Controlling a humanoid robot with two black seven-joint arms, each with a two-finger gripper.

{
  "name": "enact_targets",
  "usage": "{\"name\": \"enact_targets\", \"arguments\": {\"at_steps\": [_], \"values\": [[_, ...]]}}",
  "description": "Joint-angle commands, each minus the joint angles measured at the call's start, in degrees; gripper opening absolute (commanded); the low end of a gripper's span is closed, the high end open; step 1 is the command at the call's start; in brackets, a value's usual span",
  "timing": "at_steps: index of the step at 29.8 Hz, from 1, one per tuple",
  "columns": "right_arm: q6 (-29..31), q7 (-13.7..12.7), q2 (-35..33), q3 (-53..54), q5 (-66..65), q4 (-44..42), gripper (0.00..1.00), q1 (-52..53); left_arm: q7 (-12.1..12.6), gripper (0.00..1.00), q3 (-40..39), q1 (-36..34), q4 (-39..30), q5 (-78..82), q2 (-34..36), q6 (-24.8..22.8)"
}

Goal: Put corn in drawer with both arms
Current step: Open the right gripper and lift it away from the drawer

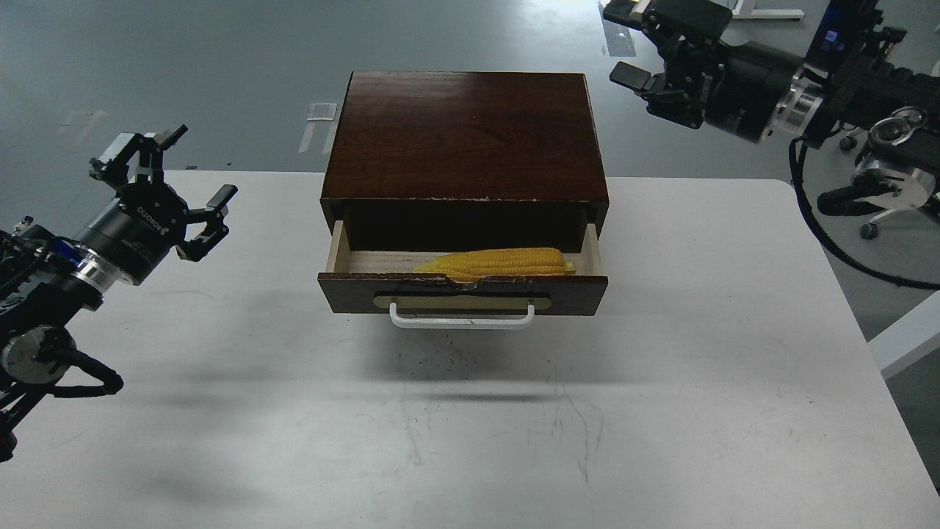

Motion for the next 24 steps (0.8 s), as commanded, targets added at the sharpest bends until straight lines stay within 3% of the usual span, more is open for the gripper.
{"name": "enact_targets", "arguments": {"at_steps": [1, 11, 24], "values": [[-0.03, 0.01, 1.04, 8.32, 6.10, -3.13, 1.00, -9.81, 0.00, 0.99, -0.01, 0.00, 0.01, 0.09, -0.17, 0.01], [-0.03, 0.01, 6.58, 13.35, 15.00, -9.81, 1.00, -22.22, 0.00, 0.99, 0.00, 0.17, 0.01, 1.14, -0.87, 0.01], [0.06, 0.01, 10.01, 13.79, 15.09, -10.96, 1.00, -26.45, 0.00, 0.99, -0.01, 0.70, 0.18, 1.41, -2.02, 0.01]]}}
